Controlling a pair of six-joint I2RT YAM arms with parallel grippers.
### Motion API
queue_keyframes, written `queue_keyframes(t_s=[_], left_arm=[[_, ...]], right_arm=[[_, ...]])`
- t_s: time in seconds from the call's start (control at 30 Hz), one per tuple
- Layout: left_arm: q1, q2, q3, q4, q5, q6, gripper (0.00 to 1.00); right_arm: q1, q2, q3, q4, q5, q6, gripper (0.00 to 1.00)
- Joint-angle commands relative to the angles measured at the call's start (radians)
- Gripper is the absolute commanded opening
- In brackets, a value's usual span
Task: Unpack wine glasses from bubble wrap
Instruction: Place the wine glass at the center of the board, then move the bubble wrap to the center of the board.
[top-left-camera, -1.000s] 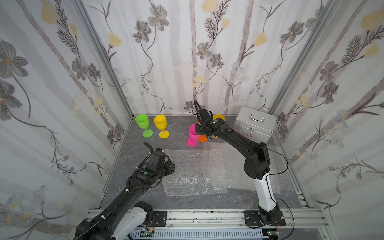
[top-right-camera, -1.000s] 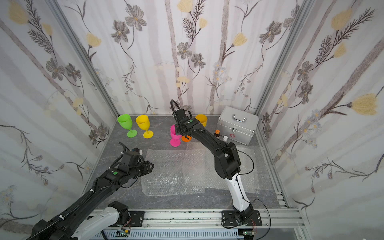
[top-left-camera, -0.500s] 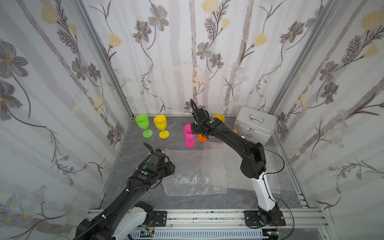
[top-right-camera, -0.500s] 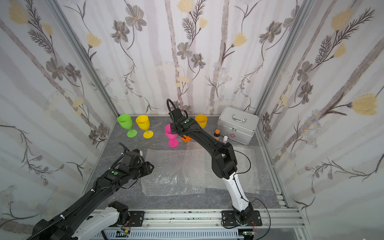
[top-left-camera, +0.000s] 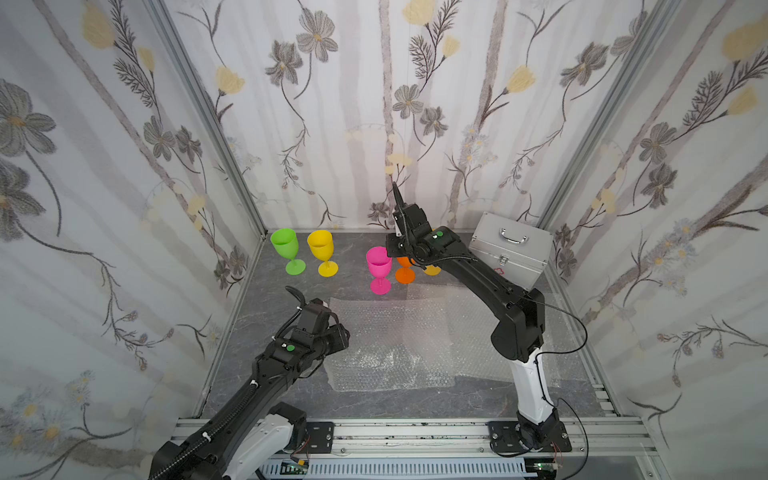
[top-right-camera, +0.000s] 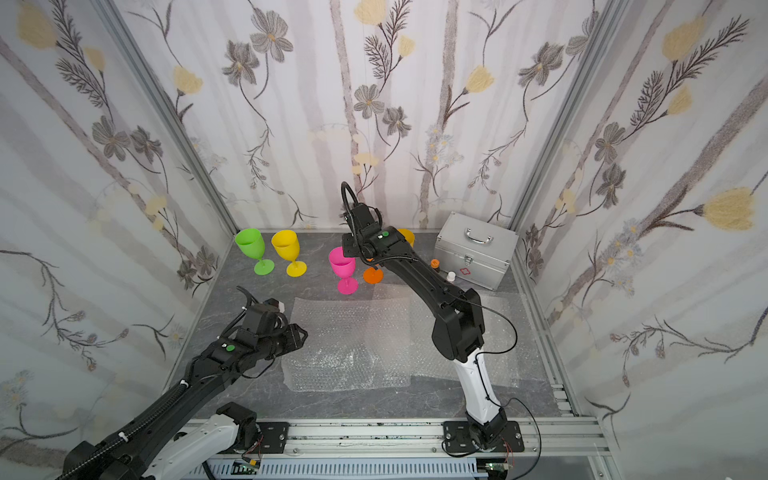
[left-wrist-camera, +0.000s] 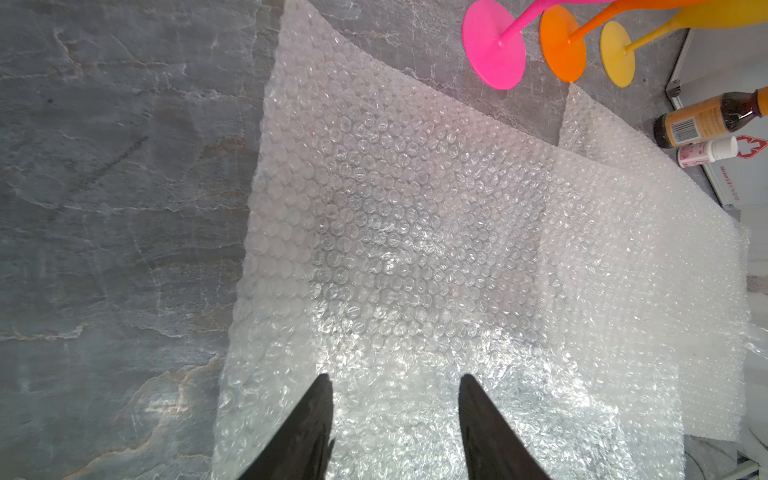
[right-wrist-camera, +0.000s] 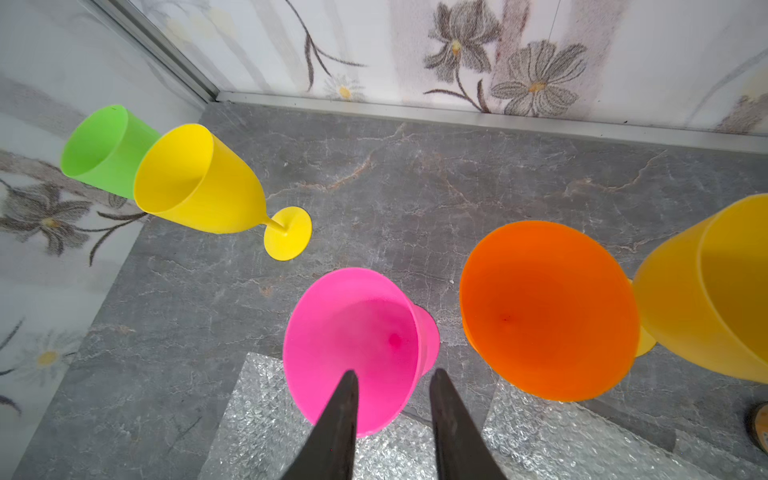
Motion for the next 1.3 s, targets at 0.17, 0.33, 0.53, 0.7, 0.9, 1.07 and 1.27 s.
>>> queue_keyframes(t_s=[0.17,0.33,0.53,0.7,0.9,1.07,1.27], left_arm=[[0.005,0.001,-0.002,-0.032,-0.030,-0.030,0.51],[0.016,0.009,0.005,-0.061,-0.039,-0.035,0.51],[0.031,0.015,0.007,-0.097,-0.040,-0.038,0.51],[0.052,0.044,0.012,-0.149,-0.073,-0.071,0.52],[0.089,0.055,-0.004,-0.182,-0.109,-0.107,0.53],[0.114,0.090,-0.003,-0.186,-0.132,-0.105,0.59],[0.127,0.134,-0.014,-0.146,-0.126,-0.104,0.60]], right_arm=[[-0.004,-0.135,-0.120,0.034,-0.047,0.020,0.35],[-0.004,-0.283,-0.352,0.138,-0.076,0.045,0.38],[-0.005,-0.460,-0.648,0.240,-0.089,0.092,0.39],[-0.003,-0.614,-0.897,0.314,-0.106,0.151,0.41],[-0.003,-0.798,-1.171,0.349,-0.125,0.234,0.43],[-0.002,-0.892,-1.332,0.320,-0.121,0.284,0.44],[0.003,-0.998,-1.504,0.305,-0.136,0.370,0.44]])
